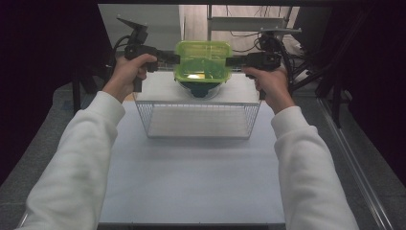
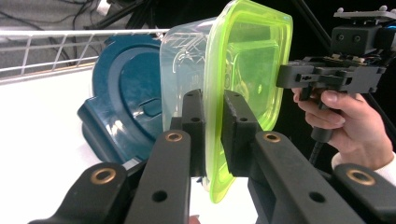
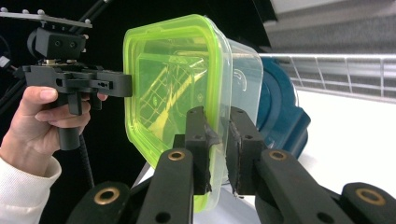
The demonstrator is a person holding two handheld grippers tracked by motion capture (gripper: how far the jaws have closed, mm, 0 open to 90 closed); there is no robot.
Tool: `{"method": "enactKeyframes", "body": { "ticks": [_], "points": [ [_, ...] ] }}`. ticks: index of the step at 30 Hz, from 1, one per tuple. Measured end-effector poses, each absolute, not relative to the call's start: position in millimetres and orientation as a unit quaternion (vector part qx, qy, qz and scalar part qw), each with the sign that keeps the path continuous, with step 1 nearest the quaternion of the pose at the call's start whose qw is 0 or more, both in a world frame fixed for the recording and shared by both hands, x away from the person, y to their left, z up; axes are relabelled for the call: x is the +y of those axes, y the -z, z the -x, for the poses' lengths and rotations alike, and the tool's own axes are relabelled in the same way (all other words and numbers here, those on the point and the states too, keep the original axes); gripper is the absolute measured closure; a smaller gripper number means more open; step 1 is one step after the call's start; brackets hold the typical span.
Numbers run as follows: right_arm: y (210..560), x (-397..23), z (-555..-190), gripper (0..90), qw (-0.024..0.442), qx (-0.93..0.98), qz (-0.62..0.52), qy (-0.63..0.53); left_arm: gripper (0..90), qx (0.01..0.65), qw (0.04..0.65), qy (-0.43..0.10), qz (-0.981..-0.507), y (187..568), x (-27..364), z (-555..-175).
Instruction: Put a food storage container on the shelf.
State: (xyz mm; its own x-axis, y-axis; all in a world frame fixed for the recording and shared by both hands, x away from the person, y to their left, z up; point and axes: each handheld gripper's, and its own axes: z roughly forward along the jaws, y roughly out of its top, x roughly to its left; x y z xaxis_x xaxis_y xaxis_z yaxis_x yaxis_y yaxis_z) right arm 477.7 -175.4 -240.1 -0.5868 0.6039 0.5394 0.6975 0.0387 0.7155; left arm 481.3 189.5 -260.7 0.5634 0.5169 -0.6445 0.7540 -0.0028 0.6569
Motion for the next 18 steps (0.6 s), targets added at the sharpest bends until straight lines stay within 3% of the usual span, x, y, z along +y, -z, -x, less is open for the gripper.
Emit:
{"method": "enactKeyframes", "body": {
  "ticks": [7, 18],
  "points": [
    [246.8, -172.5, -490.2, 76.9, 0.064, -0.703, 0.476, 0.524, 80.2, 0.485, 0.551, 0.128, -0.666, 267.3, 193.0, -492.1],
    [257.9, -166.9, -511.4, 71.0, 0.078, -0.684, 0.508, 0.518, 73.4, 0.506, 0.55, 0.132, -0.651, 276.9, 190.6, -504.4]
  ]
}}
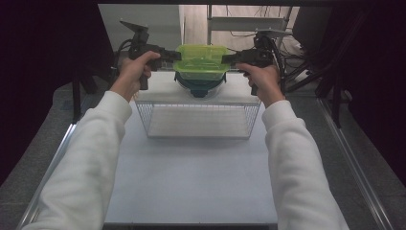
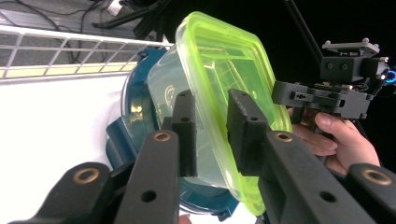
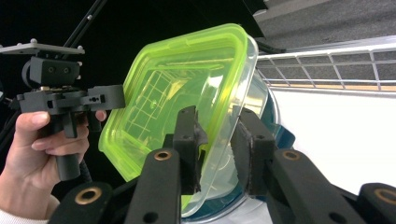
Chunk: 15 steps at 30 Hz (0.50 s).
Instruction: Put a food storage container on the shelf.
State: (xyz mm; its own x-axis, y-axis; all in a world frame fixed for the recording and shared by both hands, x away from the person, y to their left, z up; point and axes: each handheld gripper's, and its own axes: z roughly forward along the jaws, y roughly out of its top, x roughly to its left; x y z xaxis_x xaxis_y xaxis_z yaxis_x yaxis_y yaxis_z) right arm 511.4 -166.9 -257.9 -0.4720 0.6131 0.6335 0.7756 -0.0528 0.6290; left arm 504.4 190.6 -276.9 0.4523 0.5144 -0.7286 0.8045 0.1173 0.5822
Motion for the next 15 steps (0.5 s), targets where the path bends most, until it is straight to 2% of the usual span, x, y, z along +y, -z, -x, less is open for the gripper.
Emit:
{"method": "enactKeyframes", "body": {
  "ticks": [6, 8, 10, 12, 15],
  "points": [
    [261.5, -166.4, -514.9, 68.2, 0.081, -0.68, 0.509, 0.522, 64.4, 0.51, 0.543, 0.121, -0.657, 280.6, 188.5, -506.6],
    [260.7, -166.5, -514.6, 55.9, 0.073, -0.682, 0.51, 0.52, 54.3, 0.518, 0.539, 0.107, -0.655, 280.3, 189.2, -506.5],
    [259.1, -169.2, -513.5, 44.8, 0.064, -0.672, 0.511, 0.532, 39.8, 0.523, 0.539, 0.086, -0.655, 278.8, 190.8, -505.3],
    [255.5, -173.9, -511.0, 40.3, 0.045, -0.662, 0.511, 0.546, 30.8, 0.519, 0.542, 0.072, -0.657, 276.6, 192.7, -502.8],
    [250.0, -180.2, -504.3, 37.6, 0.026, -0.667, 0.5, 0.552, 27.0, 0.506, 0.546, 0.047, -0.665, 270.5, 193.9, -493.2]
  ]
}}
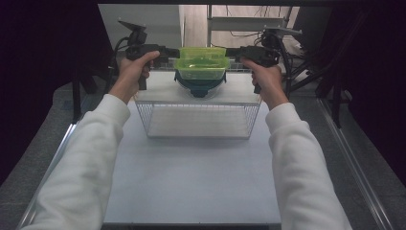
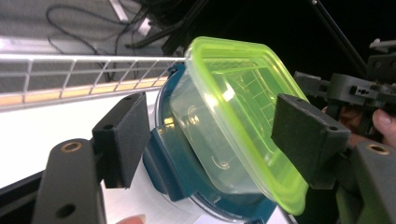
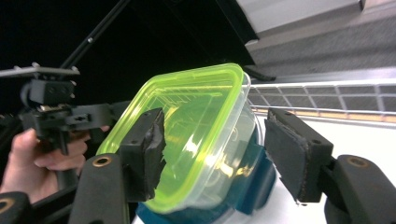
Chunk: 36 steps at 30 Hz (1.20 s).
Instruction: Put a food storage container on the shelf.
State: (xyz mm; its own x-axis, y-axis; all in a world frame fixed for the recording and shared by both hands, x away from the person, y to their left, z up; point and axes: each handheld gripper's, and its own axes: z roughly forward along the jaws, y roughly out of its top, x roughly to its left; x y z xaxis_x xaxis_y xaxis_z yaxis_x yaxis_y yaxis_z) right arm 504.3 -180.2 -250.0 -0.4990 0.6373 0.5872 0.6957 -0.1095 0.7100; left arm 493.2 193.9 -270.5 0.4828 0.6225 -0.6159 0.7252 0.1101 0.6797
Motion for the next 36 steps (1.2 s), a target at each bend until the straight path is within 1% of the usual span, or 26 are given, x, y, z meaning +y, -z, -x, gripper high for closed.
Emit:
{"method": "enactKeyframes", "body": {
  "ticks": [2, 4, 5, 7, 10, 11, 14, 17, 22, 25, 28, 36],
  "points": [
    [246.8, -182.5, -496.9, 36.6, 0.006, -0.68, 0.488, 0.547, 26.1, 0.491, 0.545, 0.022, -0.68, 266.6, 195.0, -484.7],
    [244.2, -184.8, -485.1, 35.9, -0.023, -0.699, 0.465, 0.543, 25.9, 0.481, 0.556, 0.019, -0.677, 265.4, 198.6, -475.4],
    [243.5, -186.5, -478.5, 34.7, -0.032, -0.704, 0.456, 0.543, 25.8, 0.477, 0.563, 0.02, -0.674, 265.8, 201.9, -469.2],
    [243.2, -190.4, -464.3, 29.2, -0.051, -0.714, 0.437, 0.544, 25.1, 0.465, 0.572, 0.01, -0.676, 266.9, 208.9, -455.1],
    [245.5, -199.2, -441.8, 27.9, -0.065, -0.726, 0.41, 0.548, 24.0, 0.447, 0.558, -0.021, -0.699, 270.0, 218.5, -429.3],
    [247.1, -202.3, -434.0, 27.3, -0.071, -0.731, 0.403, 0.545, 24.0, 0.441, 0.56, -0.023, -0.701, 272.9, 222.9, -418.3],
    [256.9, -211.5, -410.5, 26.8, -0.092, -0.746, 0.379, 0.539, 24.1, 0.428, 0.565, -0.029, -0.705, 282.8, 230.7, -390.3],
    [275.3, -220.2, -386.6, 26.1, -0.108, -0.758, 0.366, 0.528, 24.3, 0.416, 0.559, -0.051, -0.716, 296.3, 233.0, -362.8],
    [306.8, -233.2, -348.9, 25.7, -0.127, -0.775, 0.351, 0.51, 25.1, 0.404, 0.542, -0.079, -0.732, 330.2, 232.4, -319.0],
    [328.5, -240.1, -328.9, 25.6, -0.133, -0.782, 0.345, 0.502, 25.5, 0.405, 0.538, -0.08, -0.735, 355.9, 231.7, -297.4],
    [352.3, -246.9, -314.6, 25.5, -0.12, -0.784, 0.35, 0.498, 25.6, 0.412, 0.526, -0.075, -0.74, 383.6, 231.4, -281.8],
    [406.1, -262.0, -296.7, 25.5, -0.093, -0.784, 0.38, 0.483, 26.4, 0.421, 0.514, -0.069, -0.744, 427.6, 232.6, -256.6]
  ]
}}
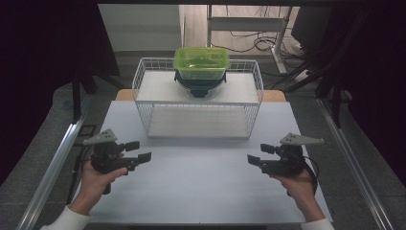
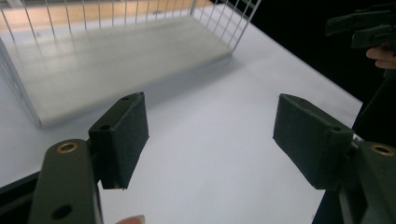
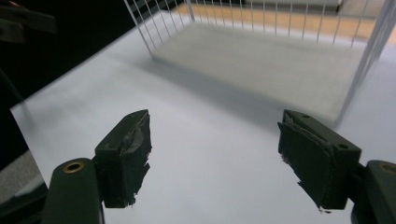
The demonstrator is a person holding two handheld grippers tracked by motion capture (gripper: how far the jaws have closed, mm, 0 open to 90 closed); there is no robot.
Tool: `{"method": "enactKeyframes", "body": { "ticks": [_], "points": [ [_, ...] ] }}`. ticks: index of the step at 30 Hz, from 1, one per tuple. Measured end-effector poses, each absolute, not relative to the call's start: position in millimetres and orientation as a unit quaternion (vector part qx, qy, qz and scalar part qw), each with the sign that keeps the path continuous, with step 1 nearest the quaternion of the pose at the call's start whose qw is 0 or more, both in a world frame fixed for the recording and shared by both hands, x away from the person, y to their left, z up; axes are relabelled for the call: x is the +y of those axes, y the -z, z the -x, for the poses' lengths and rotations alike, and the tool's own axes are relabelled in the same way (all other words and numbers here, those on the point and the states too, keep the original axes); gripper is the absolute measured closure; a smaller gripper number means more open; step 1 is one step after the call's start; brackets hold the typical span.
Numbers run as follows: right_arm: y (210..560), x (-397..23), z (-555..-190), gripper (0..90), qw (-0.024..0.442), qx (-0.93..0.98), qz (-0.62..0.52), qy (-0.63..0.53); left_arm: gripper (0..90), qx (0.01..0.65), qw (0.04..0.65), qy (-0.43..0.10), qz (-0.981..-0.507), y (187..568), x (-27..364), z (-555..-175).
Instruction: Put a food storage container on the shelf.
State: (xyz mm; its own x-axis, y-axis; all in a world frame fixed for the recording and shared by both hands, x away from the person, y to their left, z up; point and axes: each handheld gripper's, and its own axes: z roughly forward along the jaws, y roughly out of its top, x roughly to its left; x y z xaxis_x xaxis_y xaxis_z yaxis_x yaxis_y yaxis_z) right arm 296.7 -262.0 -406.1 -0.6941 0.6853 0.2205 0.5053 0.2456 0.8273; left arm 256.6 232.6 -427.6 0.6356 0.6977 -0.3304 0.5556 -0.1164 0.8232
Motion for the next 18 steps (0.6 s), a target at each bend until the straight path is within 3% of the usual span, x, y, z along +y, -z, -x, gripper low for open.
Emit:
{"method": "enactKeyframes", "body": {
  "ticks": [6, 18],
  "points": [
    [439.3, -269.8, -291.3, 25.5, 0.083, 0.796, -0.397, -0.45, 26.7, 0.433, 0.476, -0.053, -0.764, 458.9, 226.6, -248.5],
    [440.1, -277.4, -285.6, 25.5, 0.09, 0.791, -0.394, -0.458, 26.9, 0.439, 0.467, -0.043, -0.767, 469.7, 222.6, -248.4]
  ]
}}
